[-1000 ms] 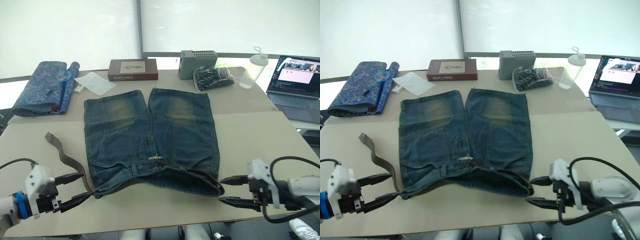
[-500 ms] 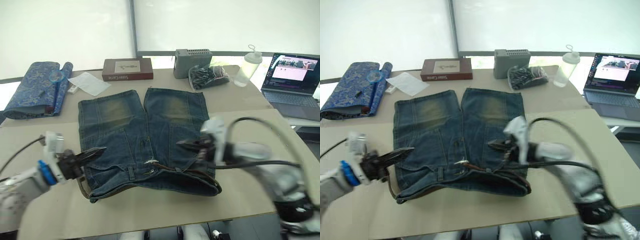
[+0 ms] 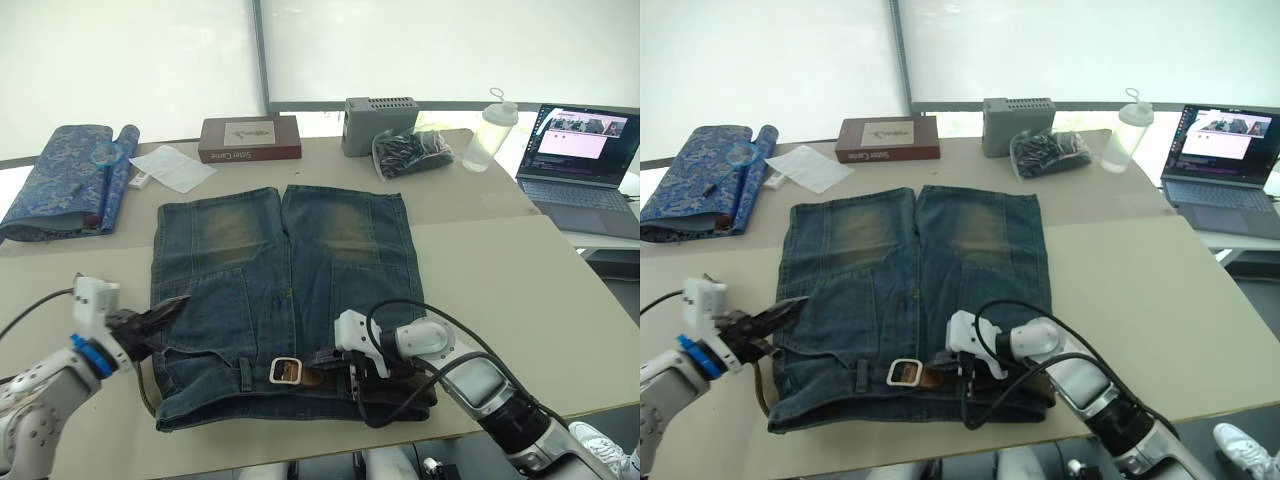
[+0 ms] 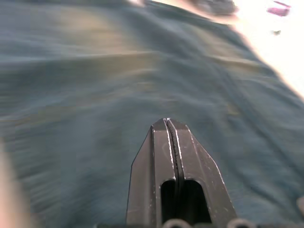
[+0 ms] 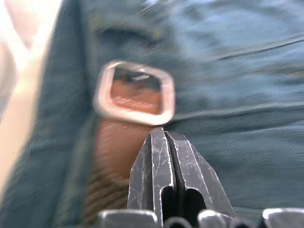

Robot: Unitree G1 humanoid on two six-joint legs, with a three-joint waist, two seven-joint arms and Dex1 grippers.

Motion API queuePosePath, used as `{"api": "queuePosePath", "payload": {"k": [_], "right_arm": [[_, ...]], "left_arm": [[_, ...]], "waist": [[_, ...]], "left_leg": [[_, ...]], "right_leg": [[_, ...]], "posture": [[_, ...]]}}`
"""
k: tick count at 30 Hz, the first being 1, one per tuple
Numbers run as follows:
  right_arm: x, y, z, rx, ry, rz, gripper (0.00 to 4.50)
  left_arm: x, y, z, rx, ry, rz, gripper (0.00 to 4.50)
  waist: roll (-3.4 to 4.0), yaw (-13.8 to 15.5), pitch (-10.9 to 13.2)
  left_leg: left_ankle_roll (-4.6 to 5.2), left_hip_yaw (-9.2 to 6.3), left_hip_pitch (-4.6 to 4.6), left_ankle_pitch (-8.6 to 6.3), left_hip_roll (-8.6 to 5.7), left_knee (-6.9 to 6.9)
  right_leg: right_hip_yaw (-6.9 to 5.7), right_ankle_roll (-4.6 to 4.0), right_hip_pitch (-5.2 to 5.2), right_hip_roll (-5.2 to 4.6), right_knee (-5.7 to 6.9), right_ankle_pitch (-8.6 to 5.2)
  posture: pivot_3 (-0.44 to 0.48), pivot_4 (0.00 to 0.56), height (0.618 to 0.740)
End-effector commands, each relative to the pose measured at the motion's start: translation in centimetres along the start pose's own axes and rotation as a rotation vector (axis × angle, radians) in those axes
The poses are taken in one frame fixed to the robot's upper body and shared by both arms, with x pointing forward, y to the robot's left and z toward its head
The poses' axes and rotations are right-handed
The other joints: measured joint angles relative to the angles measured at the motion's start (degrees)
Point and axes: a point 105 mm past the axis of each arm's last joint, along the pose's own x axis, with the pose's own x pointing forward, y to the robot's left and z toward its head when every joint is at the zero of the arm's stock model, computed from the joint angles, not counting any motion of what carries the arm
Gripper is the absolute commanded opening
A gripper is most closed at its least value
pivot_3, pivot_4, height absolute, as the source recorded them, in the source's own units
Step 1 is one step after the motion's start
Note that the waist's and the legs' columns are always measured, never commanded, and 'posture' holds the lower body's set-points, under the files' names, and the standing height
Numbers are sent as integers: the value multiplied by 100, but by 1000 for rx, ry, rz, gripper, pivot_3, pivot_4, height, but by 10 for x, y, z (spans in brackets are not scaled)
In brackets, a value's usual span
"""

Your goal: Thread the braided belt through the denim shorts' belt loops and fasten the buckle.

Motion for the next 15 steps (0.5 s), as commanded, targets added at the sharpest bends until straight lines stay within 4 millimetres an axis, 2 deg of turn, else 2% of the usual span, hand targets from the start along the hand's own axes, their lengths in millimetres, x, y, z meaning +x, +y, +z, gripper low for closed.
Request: {"api": "queuePosePath", "payload": {"k": [1,4,6,8,10,15], "right_arm": [[-10,-7,45,-59,-150,-22,1153],[-8,-7,59,-62,-184,-21,2239],[-6,-10,65,-64,-196,-25,2939],[-6,-11,71,-74,-202,-15,3626],[-6,-13,75,-80,-211,-5,4420],[-7,-18,76,-101,-207,-1,4420]], "left_arm": [[-22,22,20,52,-57,196,1117],[-28,34,35,180,-36,379,2528],[-31,51,45,272,6,561,3485],[-30,67,44,420,222,760,4352],[-24,68,47,424,319,829,4500],[2,60,53,307,416,821,4500]], "waist": [[-1,5,0],[-3,42,-1],[-4,83,-1],[-11,143,5],[-8,141,4],[-15,112,1]], "left_leg": [[0,0,0,-1,-1,0],[3,-1,-1,-5,-8,1],[2,-3,3,-5,-10,2],[1,-3,19,-4,-11,3],[-9,-14,32,2,-11,4],[-13,-10,43,-7,-15,-1]], "right_leg": [[-1,0,0,0,-1,0],[-4,1,1,0,-3,1],[-6,2,10,2,-4,1],[-7,2,18,6,-2,1],[-11,3,24,30,-10,5],[-12,4,30,31,4,4]], "posture": [[0,150,740],[0,150,740],[0,150,740],[0,150,740],[0,150,740],[0,150,740]]}}
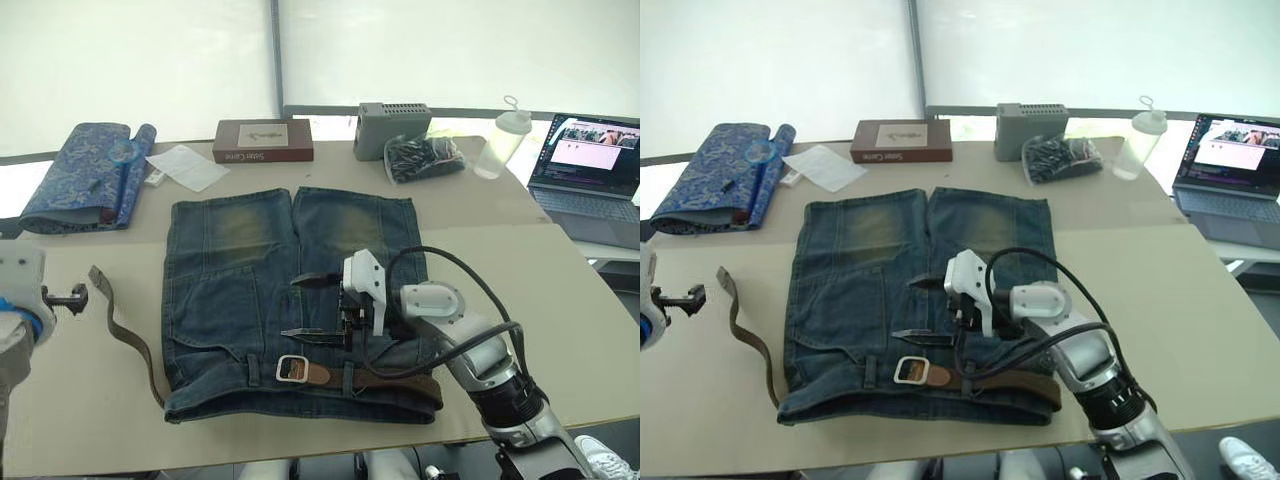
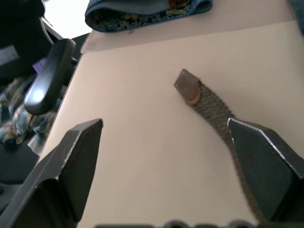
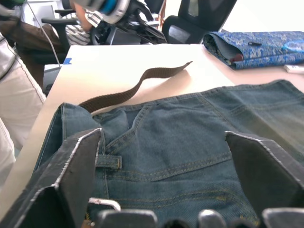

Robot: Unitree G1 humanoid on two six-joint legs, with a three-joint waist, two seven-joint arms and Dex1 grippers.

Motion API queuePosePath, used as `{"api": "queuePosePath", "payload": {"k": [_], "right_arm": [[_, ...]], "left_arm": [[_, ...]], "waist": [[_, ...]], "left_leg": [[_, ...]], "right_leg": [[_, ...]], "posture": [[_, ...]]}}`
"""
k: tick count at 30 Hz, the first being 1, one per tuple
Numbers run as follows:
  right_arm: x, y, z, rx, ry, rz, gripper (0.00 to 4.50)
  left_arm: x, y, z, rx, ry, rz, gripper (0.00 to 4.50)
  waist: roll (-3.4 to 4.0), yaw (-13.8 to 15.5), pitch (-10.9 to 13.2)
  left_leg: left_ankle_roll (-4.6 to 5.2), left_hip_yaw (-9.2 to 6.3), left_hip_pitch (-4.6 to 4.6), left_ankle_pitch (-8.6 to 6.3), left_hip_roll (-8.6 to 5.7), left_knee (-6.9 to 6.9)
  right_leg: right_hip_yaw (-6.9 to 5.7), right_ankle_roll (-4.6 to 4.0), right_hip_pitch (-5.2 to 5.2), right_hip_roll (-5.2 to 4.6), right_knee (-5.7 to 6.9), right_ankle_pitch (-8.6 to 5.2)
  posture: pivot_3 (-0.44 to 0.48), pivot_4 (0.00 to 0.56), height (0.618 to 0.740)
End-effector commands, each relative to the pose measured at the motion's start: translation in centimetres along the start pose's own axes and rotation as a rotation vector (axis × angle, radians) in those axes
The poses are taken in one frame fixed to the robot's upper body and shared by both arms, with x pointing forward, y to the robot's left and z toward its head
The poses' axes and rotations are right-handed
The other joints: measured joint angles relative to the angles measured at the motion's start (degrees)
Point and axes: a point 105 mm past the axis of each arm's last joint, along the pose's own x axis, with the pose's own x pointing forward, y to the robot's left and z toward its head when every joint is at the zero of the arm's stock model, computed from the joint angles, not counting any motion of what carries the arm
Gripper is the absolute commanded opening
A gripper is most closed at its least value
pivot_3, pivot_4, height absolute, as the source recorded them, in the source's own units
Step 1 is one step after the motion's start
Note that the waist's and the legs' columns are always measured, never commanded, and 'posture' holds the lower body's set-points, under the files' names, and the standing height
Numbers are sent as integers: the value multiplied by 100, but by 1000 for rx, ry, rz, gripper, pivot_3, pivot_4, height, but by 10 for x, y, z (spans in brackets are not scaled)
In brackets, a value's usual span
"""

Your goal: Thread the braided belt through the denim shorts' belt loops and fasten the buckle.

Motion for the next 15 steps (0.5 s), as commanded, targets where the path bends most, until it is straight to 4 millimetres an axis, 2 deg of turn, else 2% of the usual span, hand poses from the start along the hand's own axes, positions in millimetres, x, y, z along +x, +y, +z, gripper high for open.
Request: {"api": "queuePosePath", "payload": {"k": [1,6,9,13,15], "right_arm": [[-4,-5,11,-39,-30,-8,4420],[-8,-2,18,-40,-58,20,4420],[-16,4,22,-47,-85,64,4420],[-28,4,46,-117,-187,66,4420],[-30,2,51,-118,-201,55,4420]], "left_arm": [[7,-1,6,-10,91,35,4500],[31,-12,7,17,182,87,4500],[43,-10,4,11,213,158,4500],[58,-12,-10,-11,257,219,4500],[63,-10,-16,-28,264,243,4500]], "waist": [[0,-16,0],[-1,-108,0],[-2,-121,0],[-2,-123,-1],[-3,-115,-1]], "left_leg": [[-1,1,-8,0,-1,0],[-18,5,-36,8,5,-9],[-18,5,-52,7,6,-11],[-18,8,-71,8,6,-9],[-18,8,-73,7,6,-8]], "right_leg": [[0,0,-1,-1,5,0],[5,-7,-40,7,6,3],[7,-8,-58,7,8,4],[10,-10,-79,3,10,6],[10,-10,-80,-2,12,6]], "posture": [[0,150,740],[0,150,740],[0,150,740],[0,150,740],[0,150,740]]}}
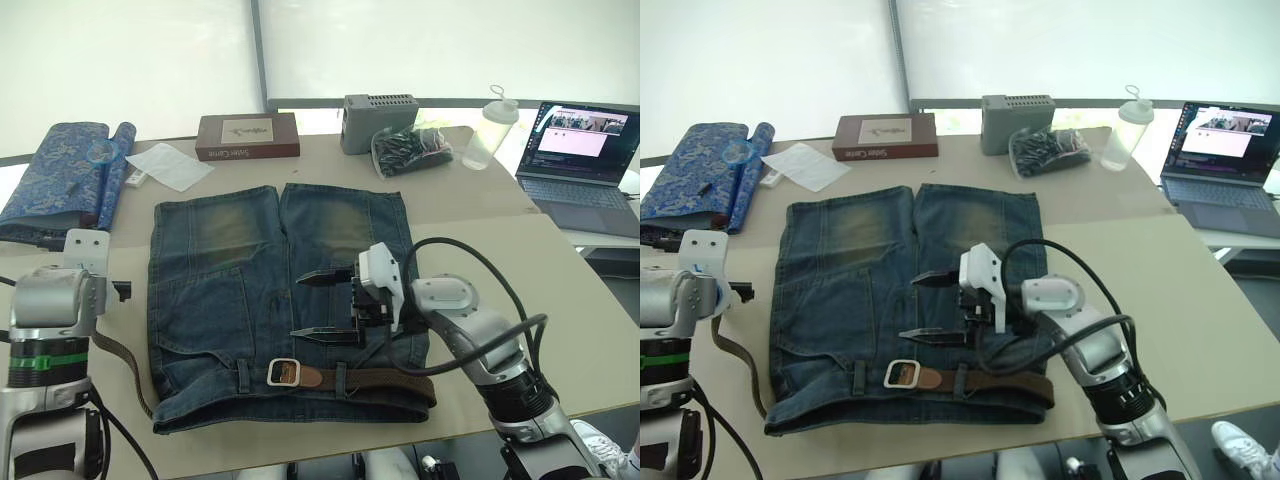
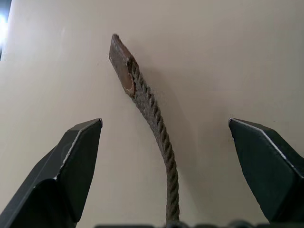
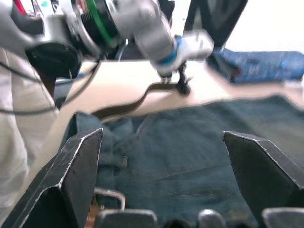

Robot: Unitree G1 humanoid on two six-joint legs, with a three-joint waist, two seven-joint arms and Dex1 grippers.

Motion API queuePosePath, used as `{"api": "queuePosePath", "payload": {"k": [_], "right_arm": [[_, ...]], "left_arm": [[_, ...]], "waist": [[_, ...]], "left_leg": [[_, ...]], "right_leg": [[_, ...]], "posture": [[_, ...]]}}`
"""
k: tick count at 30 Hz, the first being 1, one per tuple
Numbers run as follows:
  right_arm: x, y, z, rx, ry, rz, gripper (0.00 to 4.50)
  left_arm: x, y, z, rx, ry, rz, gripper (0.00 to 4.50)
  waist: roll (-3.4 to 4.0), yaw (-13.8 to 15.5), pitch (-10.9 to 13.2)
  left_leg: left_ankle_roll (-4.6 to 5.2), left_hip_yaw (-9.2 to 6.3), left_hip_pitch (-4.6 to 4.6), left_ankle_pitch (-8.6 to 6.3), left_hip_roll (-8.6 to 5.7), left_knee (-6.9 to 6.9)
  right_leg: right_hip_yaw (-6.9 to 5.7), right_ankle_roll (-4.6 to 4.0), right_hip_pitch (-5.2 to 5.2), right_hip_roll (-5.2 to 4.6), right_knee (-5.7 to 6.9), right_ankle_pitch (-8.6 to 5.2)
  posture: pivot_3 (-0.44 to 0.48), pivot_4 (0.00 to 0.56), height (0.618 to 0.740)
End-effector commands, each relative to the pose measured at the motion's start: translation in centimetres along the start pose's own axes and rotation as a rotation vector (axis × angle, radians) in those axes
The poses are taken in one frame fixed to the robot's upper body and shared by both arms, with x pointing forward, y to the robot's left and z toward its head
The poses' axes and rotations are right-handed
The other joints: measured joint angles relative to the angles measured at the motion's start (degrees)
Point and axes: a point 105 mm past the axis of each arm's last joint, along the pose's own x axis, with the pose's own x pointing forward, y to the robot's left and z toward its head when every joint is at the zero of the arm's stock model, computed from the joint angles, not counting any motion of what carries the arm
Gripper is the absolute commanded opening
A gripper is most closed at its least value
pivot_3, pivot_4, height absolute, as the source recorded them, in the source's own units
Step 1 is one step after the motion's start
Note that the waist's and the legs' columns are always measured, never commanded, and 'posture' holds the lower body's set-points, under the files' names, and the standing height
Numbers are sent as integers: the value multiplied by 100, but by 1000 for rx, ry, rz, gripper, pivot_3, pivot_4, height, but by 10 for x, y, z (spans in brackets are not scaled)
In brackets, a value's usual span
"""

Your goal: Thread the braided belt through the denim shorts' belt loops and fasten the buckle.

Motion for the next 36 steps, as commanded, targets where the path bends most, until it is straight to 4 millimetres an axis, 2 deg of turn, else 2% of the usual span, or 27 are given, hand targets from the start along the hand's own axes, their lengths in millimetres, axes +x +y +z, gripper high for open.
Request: {"api": "queuePosePath", "payload": {"k": [1,5,8,16,19,21,23,24,26,30,33,35,36], "right_arm": [[-3,0,27,-75,-79,3,4420],[-4,-4,25,-80,-54,-26,4420],[-5,-5,24,-81,-44,-37,4500],[-8,-8,22,-77,-26,-60,4500],[-9,-10,21,-67,-26,-67,4500],[-10,-12,20,-55,-22,-78,4500],[-12,-14,19,-29,-22,-95,4500],[-13,-15,18,-7,-18,-108,4500],[-16,-15,13,56,12,-131,4500],[-22,-17,-8,218,134,-225,4500],[-21,-15,-21,285,190,-274,4500],[-17,-17,-27,409,216,-332,4500],[-14,-18,-27,458,211,-342,4500]], "left_arm": [[7,13,0,-40,-13,83,4500],[20,10,-9,-50,-1,93,4500],[26,12,-19,-80,25,99,3788],[19,26,-37,-131,37,120,32],[12,39,-39,-197,-21,141,32],[2,45,-27,-198,-139,140,32],[-16,48,-7,-100,-312,138,32],[-31,45,8,-5,-437,119,32],[-61,30,29,197,-647,56,32],[-102,-8,40,541,-922,-74,32],[-122,-49,25,815,-1102,-191,32],[-136,-82,12,1001,-1259,-277,32],[-141,-91,7,1048,-1310,-301,32]], "waist": [[0,0,0],[1,1,-2],[4,-3,-3],[4,-84,-3],[4,-81,-3],[4,-54,-3],[-1,-20,-1],[-4,-10,0],[-19,10,3],[-7,123,3],[-3,125,2],[-2,123,3],[-2,122,3]], "left_leg": [[0,0,2,0,0,0],[0,1,12,0,-1,0],[-2,5,21,1,-3,0],[1,16,19,-5,1,-3],[5,19,17,-7,0,-1],[6,19,17,-8,-1,1],[6,19,13,-8,0,2],[5,19,12,-8,0,3],[4,18,6,-8,3,3],[-35,9,-1,-29,8,-3],[-30,16,-2,-31,6,-3],[-28,17,-7,-30,9,-6],[-21,17,-14,-26,10,-6]], "right_leg": [[1,0,0,-5,2,0],[-1,-1,1,-30,21,0],[-2,-1,-1,-35,44,0],[-1,-1,-15,-37,49,0],[0,0,-14,-41,46,0],[-1,-1,-14,-43,44,0],[-2,-1,-14,-44,42,0],[-2,-1,-14,-45,42,0],[3,-5,-15,-51,36,1],[5,-19,-1,-83,-18,12],[7,-15,2,-93,-24,14],[5,-15,-4,-90,-26,14],[5,-16,-10,-88,-25,14]], "posture": [[0,150,740],[0,150,740],[0,150,740],[0,150,740],[0,150,740],[0,150,740],[0,150,740],[0,150,740],[0,150,740],[0,150,740],[0,150,740],[0,150,740],[0,150,740]]}}
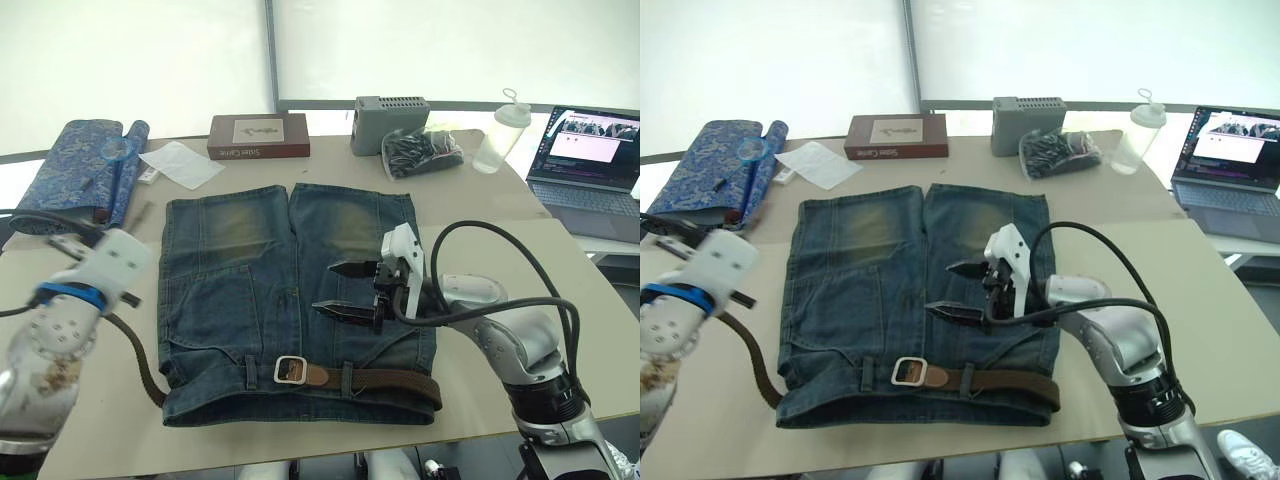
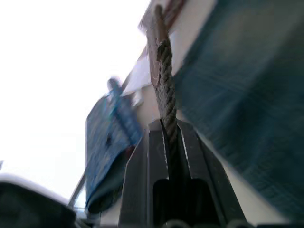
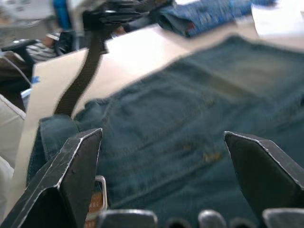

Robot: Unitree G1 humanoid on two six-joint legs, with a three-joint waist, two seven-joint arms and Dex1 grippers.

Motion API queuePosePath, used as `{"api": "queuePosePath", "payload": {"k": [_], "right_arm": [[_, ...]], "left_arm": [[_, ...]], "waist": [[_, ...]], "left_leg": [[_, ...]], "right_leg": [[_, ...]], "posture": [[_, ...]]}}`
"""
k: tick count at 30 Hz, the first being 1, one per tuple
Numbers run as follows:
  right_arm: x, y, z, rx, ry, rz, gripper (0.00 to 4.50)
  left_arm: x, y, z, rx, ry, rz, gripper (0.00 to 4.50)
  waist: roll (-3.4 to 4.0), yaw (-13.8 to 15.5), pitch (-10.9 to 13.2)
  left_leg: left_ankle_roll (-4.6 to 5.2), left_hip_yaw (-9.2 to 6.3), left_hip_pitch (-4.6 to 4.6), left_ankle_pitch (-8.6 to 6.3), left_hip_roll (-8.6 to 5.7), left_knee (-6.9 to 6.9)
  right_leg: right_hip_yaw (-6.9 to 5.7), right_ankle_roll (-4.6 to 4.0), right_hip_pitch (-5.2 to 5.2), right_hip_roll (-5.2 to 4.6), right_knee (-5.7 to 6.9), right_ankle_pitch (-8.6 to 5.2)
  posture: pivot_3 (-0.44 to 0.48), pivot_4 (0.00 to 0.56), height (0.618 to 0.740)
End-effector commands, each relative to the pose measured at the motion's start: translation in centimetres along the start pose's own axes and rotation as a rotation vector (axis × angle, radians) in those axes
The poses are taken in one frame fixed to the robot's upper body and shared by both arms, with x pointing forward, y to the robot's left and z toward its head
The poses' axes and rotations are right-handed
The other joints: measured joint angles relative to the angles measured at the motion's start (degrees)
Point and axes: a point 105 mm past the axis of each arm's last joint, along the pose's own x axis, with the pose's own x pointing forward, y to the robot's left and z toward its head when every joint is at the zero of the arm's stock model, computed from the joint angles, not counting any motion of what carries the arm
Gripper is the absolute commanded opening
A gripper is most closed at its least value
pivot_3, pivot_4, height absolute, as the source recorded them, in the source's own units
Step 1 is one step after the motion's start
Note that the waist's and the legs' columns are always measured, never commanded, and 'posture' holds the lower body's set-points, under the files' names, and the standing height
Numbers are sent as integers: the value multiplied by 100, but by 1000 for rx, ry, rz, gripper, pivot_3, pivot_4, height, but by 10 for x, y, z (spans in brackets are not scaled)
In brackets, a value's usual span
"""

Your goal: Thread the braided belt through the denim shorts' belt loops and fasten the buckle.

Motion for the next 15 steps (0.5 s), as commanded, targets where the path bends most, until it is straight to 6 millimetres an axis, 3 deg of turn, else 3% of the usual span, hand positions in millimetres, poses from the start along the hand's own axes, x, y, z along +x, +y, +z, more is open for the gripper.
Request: {"api": "queuePosePath", "payload": {"k": [1,6,8,15], "right_arm": [[10,9,12,202,-11,14,4500],[20,24,25,400,-48,106,4500],[26,21,22,487,-38,82,4500],[30,7,29,647,-95,29,4500]], "left_arm": [[2,-27,50,237,-322,-78,32],[9,-44,76,322,-522,-88,32],[11,-49,88,332,-602,-90,32],[3,-52,84,347,-724,-98,32]], "waist": [[1,-14,0],[5,-21,0],[6,-37,0],[8,-130,-1]], "left_leg": [[7,0,-6,5,2,0],[40,-1,-36,29,11,1],[45,0,-50,28,4,2],[50,17,-77,32,-9,8]], "right_leg": [[-1,-1,-3,3,0,1],[-3,-9,-36,12,6,8],[-6,-5,-53,12,9,11],[-19,4,-92,27,26,16]], "posture": [[0,150,740],[0,150,740],[0,150,740],[0,150,740]]}}
